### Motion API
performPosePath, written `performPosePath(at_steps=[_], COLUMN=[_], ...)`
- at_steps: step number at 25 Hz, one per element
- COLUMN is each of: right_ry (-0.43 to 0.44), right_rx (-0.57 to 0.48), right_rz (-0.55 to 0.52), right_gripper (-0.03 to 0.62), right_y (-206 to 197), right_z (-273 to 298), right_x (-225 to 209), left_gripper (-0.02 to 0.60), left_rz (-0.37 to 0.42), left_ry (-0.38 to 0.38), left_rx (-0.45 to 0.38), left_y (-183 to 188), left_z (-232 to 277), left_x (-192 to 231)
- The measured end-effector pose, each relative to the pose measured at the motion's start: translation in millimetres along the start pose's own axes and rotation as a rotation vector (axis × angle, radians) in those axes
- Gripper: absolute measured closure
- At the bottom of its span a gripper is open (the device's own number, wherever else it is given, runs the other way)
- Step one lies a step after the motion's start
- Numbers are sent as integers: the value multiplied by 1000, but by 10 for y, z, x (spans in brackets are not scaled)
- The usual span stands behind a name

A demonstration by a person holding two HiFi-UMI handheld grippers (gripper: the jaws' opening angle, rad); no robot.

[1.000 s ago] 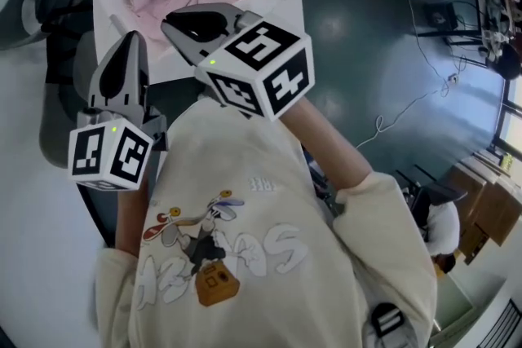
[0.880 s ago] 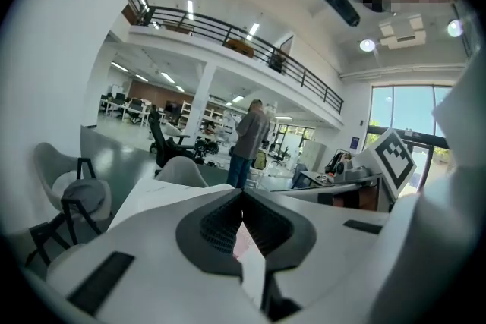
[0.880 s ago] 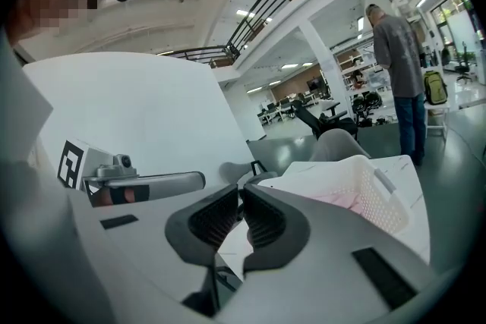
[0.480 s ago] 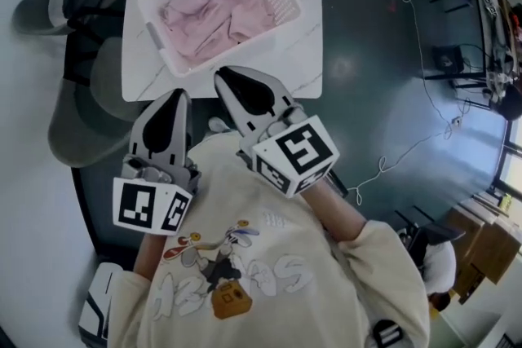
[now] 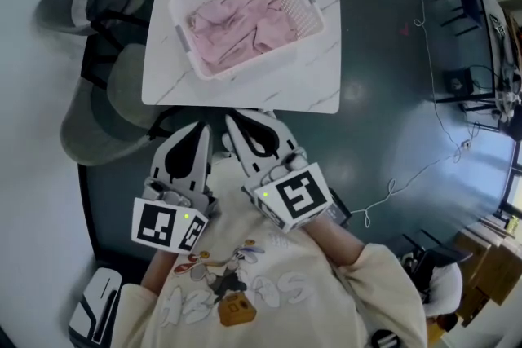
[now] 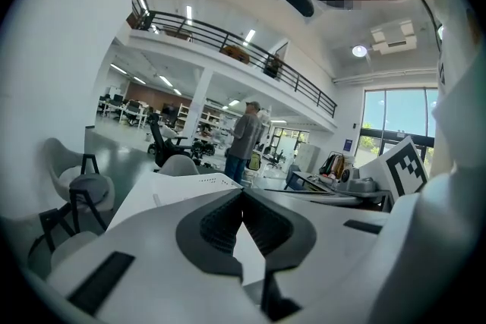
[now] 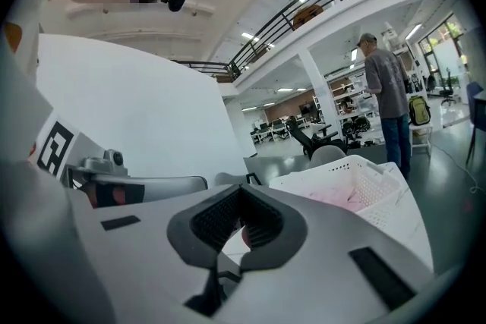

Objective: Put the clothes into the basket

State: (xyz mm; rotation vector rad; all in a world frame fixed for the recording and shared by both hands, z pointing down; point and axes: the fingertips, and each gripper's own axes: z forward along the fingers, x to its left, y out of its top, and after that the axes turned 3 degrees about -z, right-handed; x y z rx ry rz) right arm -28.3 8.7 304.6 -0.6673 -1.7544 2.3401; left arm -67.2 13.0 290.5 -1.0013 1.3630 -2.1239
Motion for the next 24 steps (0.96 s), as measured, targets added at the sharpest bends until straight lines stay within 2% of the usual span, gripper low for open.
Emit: performPosePath(at_steps=[8,24], right_ry=[8,9], right_rx=[-14,-28], right_rz=[-85,-127], right_gripper=[586,586], right_y=[3,41], right_z=[-6,-183], right_x=[193,272], left_gripper=[572,572], left_rz=[-5,9], left_ry=[-16,-18], left_rx=[-5,-42], left_y=[-53,-71], left_z=[-96,-213], left_x=[-39,-186])
